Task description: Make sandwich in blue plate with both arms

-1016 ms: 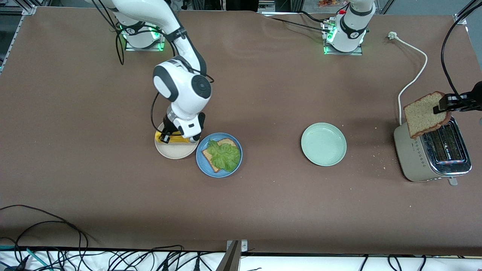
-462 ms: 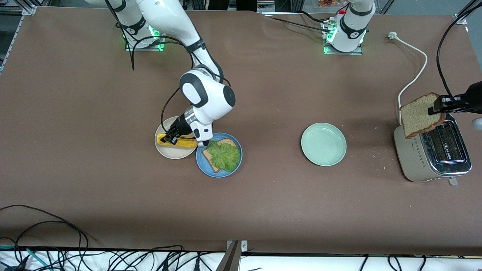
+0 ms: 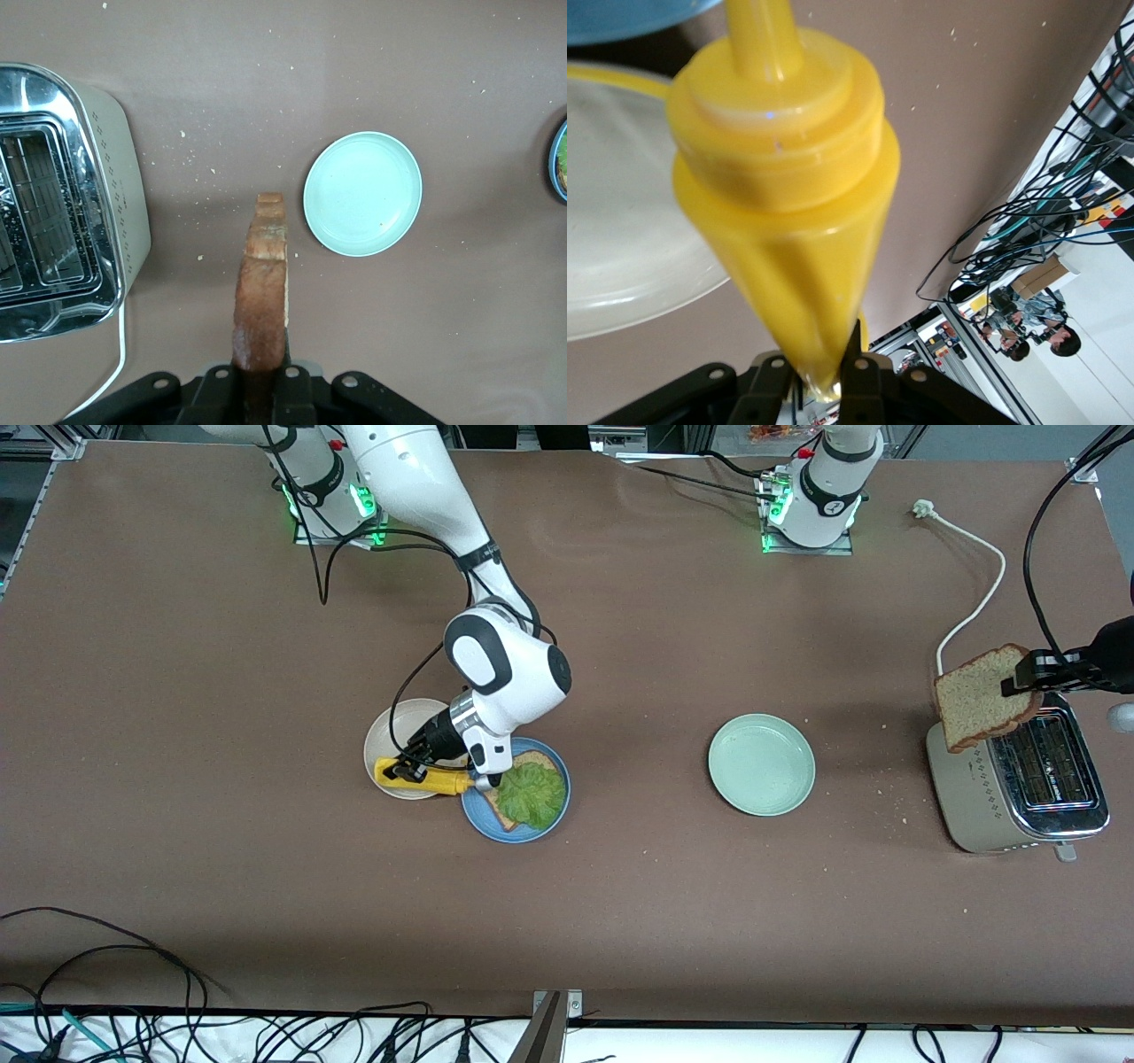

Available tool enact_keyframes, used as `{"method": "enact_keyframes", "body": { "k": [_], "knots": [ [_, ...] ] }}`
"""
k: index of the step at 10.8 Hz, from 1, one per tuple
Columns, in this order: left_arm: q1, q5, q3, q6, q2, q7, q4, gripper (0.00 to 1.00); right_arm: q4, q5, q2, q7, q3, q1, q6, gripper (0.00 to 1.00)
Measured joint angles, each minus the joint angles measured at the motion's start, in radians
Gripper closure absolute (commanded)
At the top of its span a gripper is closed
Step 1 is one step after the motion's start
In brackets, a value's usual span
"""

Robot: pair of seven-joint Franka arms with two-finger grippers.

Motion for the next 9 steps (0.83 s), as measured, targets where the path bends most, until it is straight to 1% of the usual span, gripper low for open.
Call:
{"method": "enact_keyframes", "body": {
  "k": [3, 8, 9],
  "knots": [
    [-0.001, -0.002, 0.0, 0.0, 0.001, 0.0, 0.0, 1.0, 0.046, 0.0, 0.055, 0.024, -0.006, 0.0, 0.0, 1.0],
    [-0.001, -0.002, 0.0, -0.001, 0.001, 0.0, 0.0, 1.0, 0.057, 0.003, 0.055, 0.028, -0.016, -0.009, -0.001, 1.0],
    [-0.002, -0.002, -0.001, -0.001, 0.001, 0.0, 0.0, 1.0, 0.058, 0.021, 0.039, 0.022, -0.01, -0.026, -0.003, 1.0]
  ]
}}
